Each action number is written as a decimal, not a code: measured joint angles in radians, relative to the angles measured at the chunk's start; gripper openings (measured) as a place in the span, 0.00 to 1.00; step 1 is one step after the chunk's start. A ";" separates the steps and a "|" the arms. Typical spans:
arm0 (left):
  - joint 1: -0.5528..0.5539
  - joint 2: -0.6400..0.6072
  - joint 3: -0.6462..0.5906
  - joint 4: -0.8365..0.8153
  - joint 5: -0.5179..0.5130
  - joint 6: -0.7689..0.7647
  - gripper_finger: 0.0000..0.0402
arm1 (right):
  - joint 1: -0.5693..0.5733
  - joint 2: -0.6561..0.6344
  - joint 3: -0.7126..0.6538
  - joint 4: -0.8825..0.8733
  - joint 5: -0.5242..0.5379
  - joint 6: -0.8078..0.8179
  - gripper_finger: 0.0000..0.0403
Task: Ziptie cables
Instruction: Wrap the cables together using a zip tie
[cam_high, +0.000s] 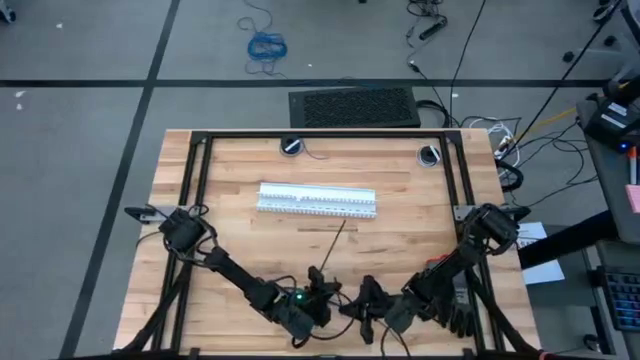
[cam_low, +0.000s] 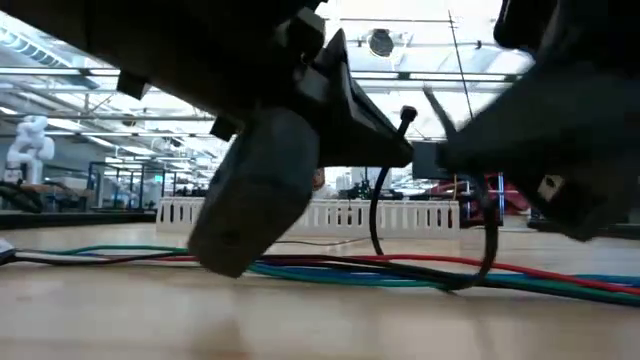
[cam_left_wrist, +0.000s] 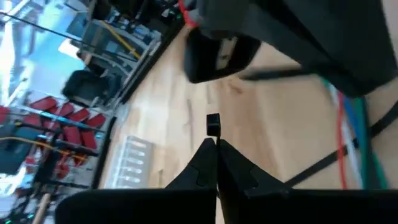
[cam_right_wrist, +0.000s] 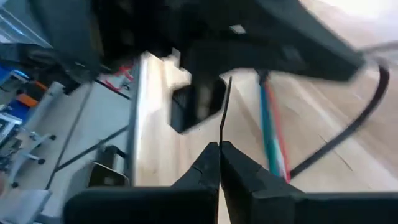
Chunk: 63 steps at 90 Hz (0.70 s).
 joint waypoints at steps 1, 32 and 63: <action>0.000 0.000 0.001 0.000 -0.002 0.002 0.00 | 0.000 0.000 0.000 -0.005 0.000 0.004 0.00; -0.009 0.000 0.007 0.060 -0.008 0.042 0.00 | 0.001 0.000 0.000 -0.007 0.037 -0.025 0.00; -0.009 0.000 0.007 0.060 -0.008 0.039 0.00 | 0.002 0.000 0.000 0.007 0.044 -0.060 0.00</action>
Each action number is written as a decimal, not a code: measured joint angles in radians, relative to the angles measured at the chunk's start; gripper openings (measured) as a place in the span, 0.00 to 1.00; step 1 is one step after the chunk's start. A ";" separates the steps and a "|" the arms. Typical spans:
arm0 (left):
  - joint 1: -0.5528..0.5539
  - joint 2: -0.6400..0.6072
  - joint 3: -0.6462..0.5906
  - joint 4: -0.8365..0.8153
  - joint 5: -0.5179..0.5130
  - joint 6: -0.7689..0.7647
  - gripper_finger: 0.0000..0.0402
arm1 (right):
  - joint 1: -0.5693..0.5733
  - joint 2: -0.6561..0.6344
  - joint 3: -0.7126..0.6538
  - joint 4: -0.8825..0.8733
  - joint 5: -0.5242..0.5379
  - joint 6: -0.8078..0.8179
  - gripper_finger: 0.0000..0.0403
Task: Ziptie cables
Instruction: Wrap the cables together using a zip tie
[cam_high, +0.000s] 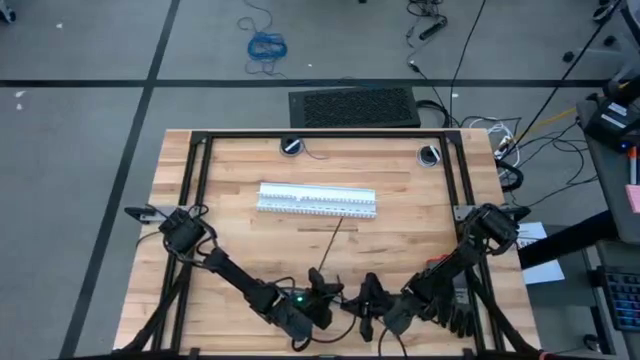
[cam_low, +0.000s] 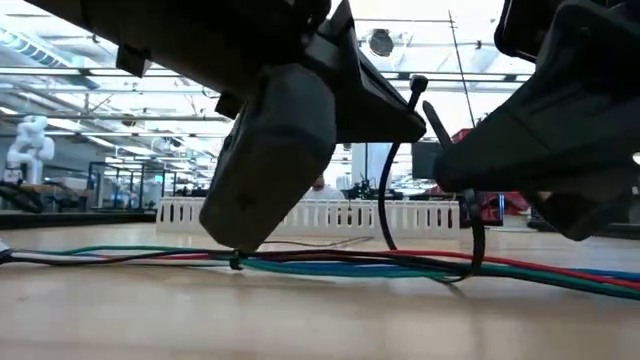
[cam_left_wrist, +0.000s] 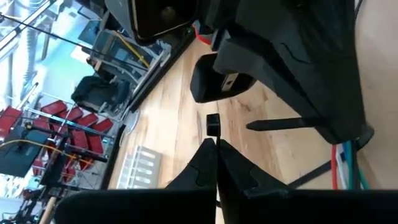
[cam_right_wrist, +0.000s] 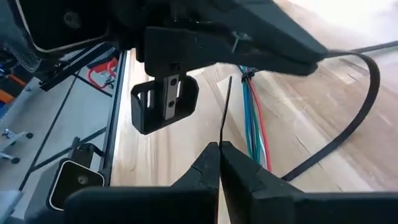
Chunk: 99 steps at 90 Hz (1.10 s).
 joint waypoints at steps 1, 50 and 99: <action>0.000 0.000 0.000 0.000 0.000 0.000 0.00 | 0.000 0.000 0.000 0.000 0.003 0.000 0.00; -0.005 0.000 0.000 0.001 -0.013 -0.001 0.00 | 0.006 0.000 0.000 0.017 0.069 -0.020 0.00; -0.010 0.000 0.000 -0.001 -0.013 -0.002 0.00 | -0.006 -0.006 0.000 0.038 0.069 -0.047 0.00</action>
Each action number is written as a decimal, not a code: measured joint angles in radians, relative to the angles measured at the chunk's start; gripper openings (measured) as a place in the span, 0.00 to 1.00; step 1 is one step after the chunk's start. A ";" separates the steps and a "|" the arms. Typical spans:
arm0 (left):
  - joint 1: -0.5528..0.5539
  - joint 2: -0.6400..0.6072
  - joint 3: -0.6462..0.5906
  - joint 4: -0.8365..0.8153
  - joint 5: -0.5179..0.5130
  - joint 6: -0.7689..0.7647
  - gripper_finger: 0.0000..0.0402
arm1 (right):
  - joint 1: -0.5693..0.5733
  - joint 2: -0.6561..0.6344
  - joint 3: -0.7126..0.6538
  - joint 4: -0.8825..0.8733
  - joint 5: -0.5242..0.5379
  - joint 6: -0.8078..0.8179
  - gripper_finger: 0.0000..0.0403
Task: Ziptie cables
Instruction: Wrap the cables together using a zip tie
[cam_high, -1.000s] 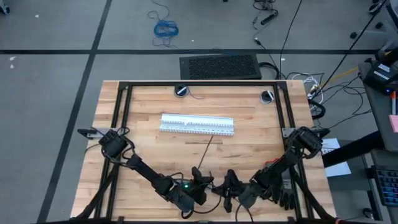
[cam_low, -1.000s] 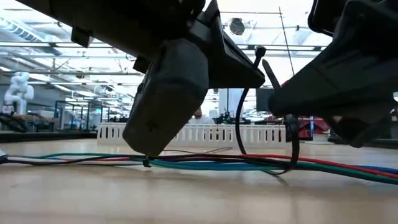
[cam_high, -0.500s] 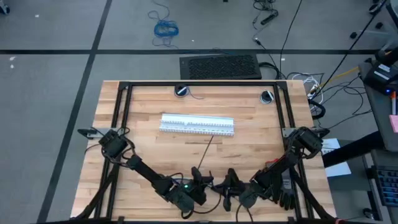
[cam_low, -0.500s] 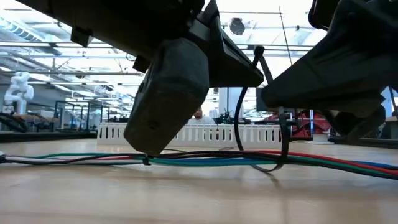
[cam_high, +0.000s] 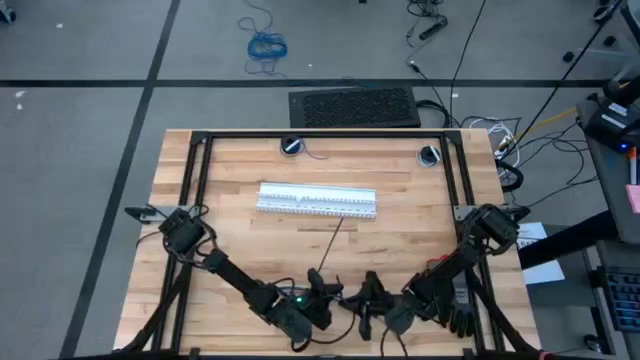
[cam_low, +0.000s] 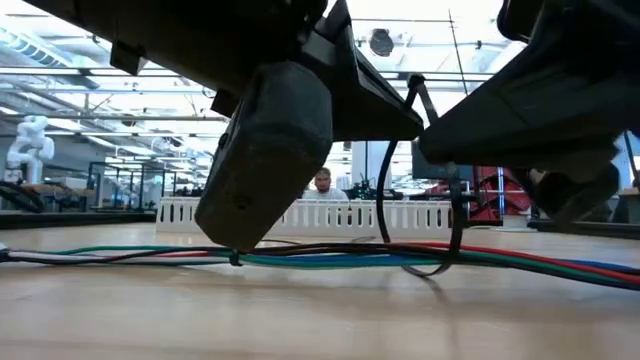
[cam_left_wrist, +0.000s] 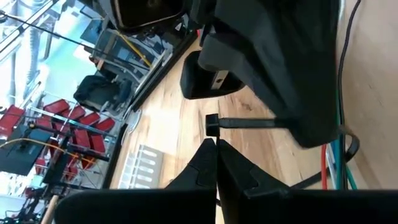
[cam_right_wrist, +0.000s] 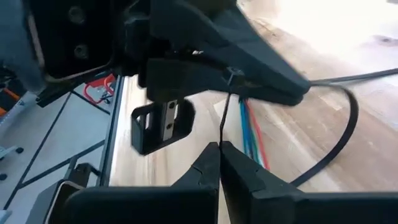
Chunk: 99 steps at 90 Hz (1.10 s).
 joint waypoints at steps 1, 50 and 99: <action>0.000 0.000 0.000 0.000 0.000 0.001 0.00 | -0.001 -0.002 0.000 0.001 0.000 -0.002 0.00; -0.013 0.076 0.012 0.116 -0.018 0.072 0.00 | -0.002 -0.097 0.000 -0.221 0.015 0.071 0.00; -0.011 0.079 0.040 0.093 -0.018 0.118 0.00 | -0.008 -0.097 0.000 -0.155 -0.003 0.039 0.00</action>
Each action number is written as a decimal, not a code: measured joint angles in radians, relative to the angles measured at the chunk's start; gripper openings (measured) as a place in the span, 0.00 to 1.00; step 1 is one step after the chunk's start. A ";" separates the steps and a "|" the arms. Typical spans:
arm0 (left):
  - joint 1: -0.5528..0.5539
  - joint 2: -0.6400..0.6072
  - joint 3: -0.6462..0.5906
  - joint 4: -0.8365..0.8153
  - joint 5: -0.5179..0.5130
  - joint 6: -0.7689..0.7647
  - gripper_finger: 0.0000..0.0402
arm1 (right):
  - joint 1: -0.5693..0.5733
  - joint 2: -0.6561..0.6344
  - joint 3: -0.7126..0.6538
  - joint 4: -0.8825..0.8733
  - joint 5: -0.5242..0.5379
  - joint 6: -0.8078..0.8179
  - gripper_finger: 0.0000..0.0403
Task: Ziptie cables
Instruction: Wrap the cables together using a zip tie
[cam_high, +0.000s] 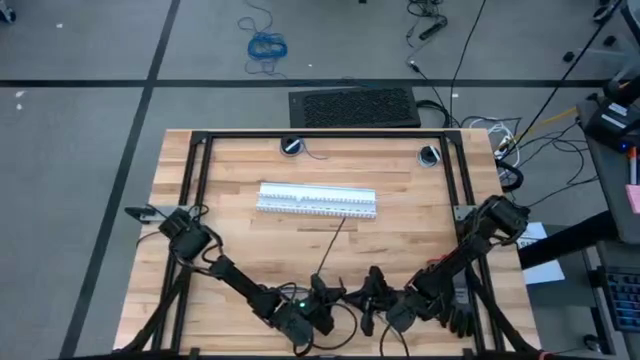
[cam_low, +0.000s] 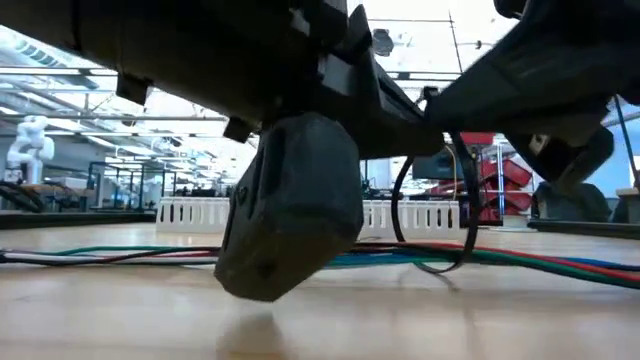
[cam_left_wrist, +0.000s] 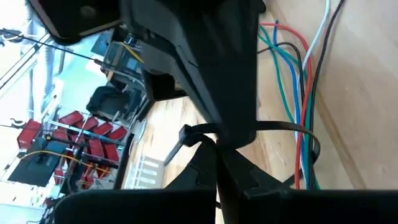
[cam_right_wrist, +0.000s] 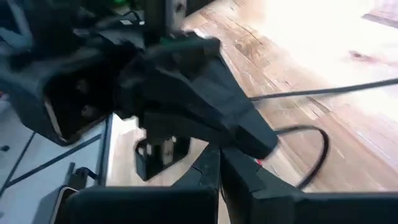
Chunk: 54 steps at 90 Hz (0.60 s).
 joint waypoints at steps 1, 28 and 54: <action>0.000 0.000 0.000 0.000 0.000 0.001 0.00 | -0.001 0.000 0.000 0.000 -0.001 0.000 0.00; 0.000 -0.002 0.001 -0.030 -0.013 0.136 0.00 | -0.012 0.000 0.000 0.007 -0.025 -0.010 0.00; -0.002 -0.002 0.001 -0.037 -0.044 0.347 0.00 | -0.020 0.000 0.000 0.005 -0.025 -0.011 0.00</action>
